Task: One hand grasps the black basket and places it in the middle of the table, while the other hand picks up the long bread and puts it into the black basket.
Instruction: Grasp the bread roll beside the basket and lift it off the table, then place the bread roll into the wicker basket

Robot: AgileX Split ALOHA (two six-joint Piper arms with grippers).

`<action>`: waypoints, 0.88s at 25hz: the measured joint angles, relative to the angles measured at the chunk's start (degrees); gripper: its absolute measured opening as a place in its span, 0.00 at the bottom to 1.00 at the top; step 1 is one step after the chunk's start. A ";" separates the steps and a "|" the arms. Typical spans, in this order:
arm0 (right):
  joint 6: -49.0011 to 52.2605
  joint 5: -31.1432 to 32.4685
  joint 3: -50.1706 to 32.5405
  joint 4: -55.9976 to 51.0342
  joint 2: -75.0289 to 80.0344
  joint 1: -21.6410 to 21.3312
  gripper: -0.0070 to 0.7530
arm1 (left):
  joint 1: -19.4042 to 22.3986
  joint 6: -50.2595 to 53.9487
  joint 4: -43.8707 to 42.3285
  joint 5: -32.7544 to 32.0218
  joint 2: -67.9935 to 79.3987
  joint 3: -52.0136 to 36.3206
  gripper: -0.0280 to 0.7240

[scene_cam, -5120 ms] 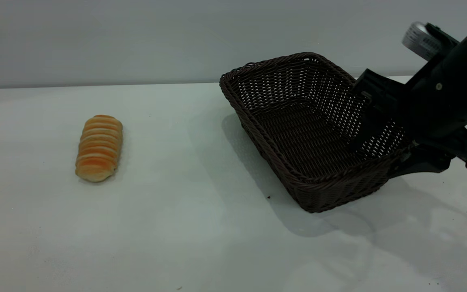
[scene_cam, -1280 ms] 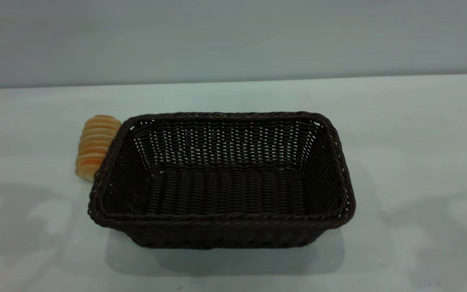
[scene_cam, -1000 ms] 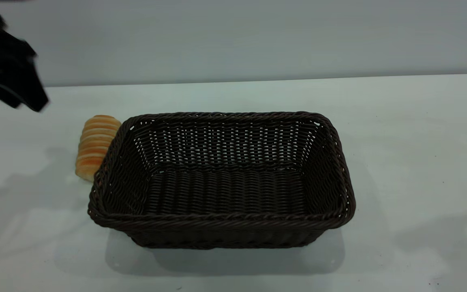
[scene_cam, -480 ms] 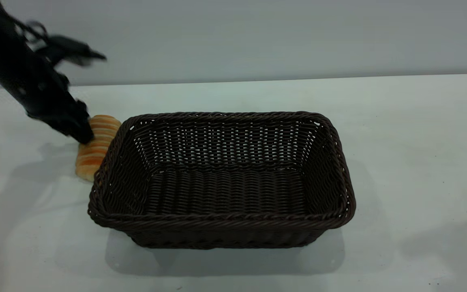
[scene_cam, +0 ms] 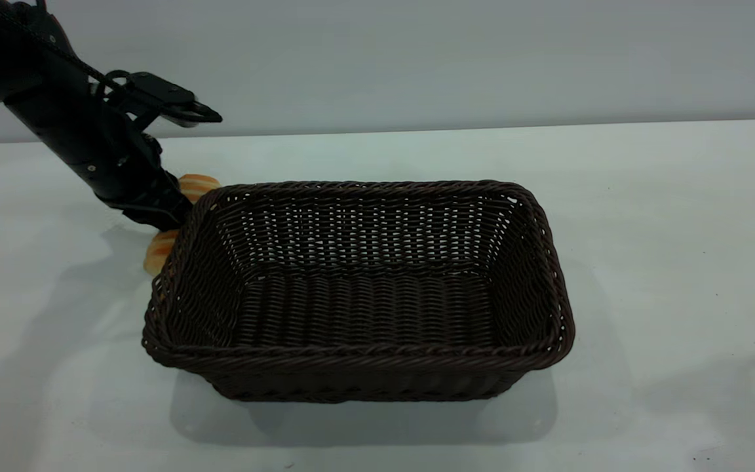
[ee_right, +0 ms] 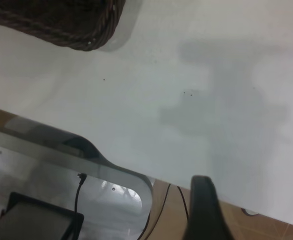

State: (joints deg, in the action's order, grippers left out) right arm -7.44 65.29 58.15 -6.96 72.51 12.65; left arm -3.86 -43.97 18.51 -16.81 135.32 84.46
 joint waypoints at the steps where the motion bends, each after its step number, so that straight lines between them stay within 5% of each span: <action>1: 0.00 0.00 0.00 0.00 0.00 0.00 0.71 | 0.53 1.67 0.19 -0.71 0.00 0.02 0.12; 12: 0.00 -0.17 0.00 0.00 0.00 0.00 0.71 | 7.92 18.66 -0.25 -10.52 -9.08 3.51 0.08; 16: 0.00 -0.17 0.00 0.00 0.00 0.00 0.71 | 5.78 13.69 1.00 -16.94 -15.82 5.42 0.08; 22: 0.00 -0.42 0.00 0.00 0.00 0.00 0.71 | -0.30 1.34 14.22 -33.65 -20.94 5.71 0.08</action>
State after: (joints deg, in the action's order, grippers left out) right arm -7.44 64.87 58.15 -6.96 72.51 12.65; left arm -4.17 -42.62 32.73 -50.47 114.39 90.17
